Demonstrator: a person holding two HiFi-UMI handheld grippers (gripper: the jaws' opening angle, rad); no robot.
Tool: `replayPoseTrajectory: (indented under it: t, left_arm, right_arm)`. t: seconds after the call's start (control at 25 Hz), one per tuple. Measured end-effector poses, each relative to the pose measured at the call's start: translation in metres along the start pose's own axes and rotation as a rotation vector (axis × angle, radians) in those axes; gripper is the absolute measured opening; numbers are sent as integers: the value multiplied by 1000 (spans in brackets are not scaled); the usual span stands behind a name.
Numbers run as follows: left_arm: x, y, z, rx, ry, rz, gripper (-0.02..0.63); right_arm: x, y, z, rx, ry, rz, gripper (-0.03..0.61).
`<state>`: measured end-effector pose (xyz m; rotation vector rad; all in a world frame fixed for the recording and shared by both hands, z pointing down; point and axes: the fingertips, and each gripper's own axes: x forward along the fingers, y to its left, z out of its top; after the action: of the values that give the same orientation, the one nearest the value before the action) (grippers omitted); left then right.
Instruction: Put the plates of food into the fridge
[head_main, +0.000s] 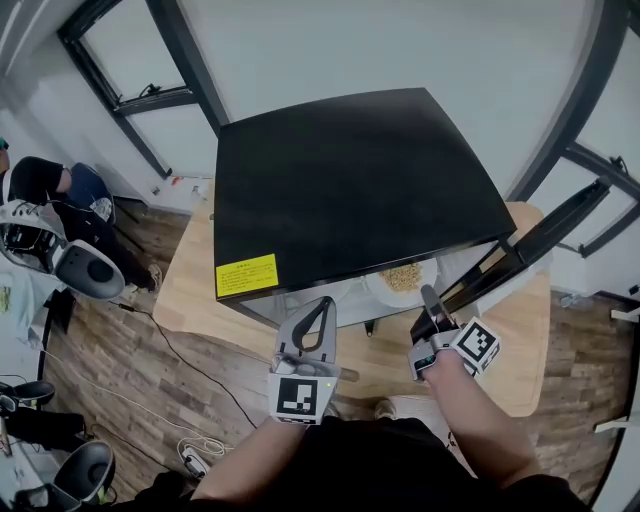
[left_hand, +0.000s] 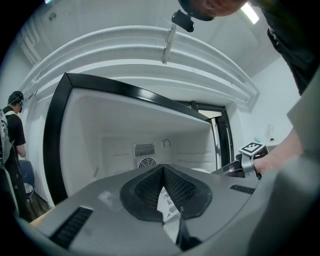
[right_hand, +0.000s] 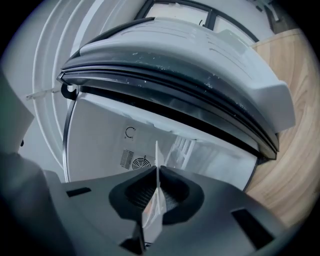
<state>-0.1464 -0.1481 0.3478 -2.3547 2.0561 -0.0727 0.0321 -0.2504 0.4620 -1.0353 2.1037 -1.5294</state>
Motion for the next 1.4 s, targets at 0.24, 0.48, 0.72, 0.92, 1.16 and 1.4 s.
replayPoseTrajectory:
  t: [0.24,0.48,0.72,0.92,1.16,1.4]
  left_arm:
    - [-6,7,1,26,6,1,5]
    - [-17,20,1,20,2,27,5]
    - [-24,20,-3,8,8,20,5]
    - [-26,17,-2,-4,11,10,5]
    - [-27,-6,5,-2,-14,-84,3]
    - [-24,-26,3,30,-23,-126,4]
  right_arm:
    - [23,8,0,-82,-23,-27,37]
    - [38,6,-4,-361,45,-162,92]
    - [35,-6,-14,-455,102,-264,216]
    - [23,-6,-11,-475,85,-275,224]
    - [-7,-1,-8,-454,28,-237,225]
    - [-48,15,2,-423,-59,-99,225]
